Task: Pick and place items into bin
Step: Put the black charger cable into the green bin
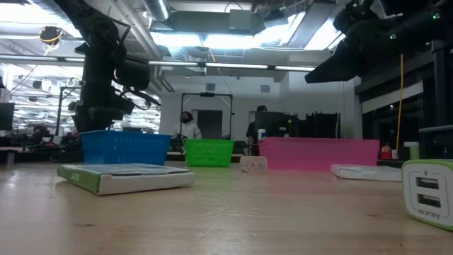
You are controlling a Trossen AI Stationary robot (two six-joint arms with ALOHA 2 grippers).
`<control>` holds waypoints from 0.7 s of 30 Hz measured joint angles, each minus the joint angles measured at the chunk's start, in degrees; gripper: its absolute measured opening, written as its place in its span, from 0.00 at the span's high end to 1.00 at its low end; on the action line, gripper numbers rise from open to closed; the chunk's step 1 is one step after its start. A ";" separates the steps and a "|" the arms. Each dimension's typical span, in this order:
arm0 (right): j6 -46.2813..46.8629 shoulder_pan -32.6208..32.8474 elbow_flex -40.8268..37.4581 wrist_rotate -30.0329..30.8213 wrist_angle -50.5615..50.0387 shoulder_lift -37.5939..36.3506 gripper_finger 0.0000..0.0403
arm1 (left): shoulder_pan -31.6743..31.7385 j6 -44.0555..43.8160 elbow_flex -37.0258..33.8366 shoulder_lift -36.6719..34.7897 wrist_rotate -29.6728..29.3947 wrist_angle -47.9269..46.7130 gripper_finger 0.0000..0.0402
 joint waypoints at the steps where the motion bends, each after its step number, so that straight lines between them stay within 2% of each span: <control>1: -0.01 0.00 0.00 0.00 0.10 0.00 0.78 | 0.02 -0.03 0.00 0.09 0.06 -0.02 0.55; 5: -0.01 -0.01 0.00 0.00 0.21 0.00 0.78 | 0.00 -1.89 0.00 2.01 0.35 -0.02 0.55; 14: -0.02 -0.01 0.00 0.00 0.23 0.00 0.78 | 0.02 -1.28 0.39 11.07 -1.07 -0.12 0.55; 21: -0.15 -0.02 0.00 0.00 0.25 0.00 0.78 | 0.35 -0.11 0.14 10.85 -0.25 0.27 0.59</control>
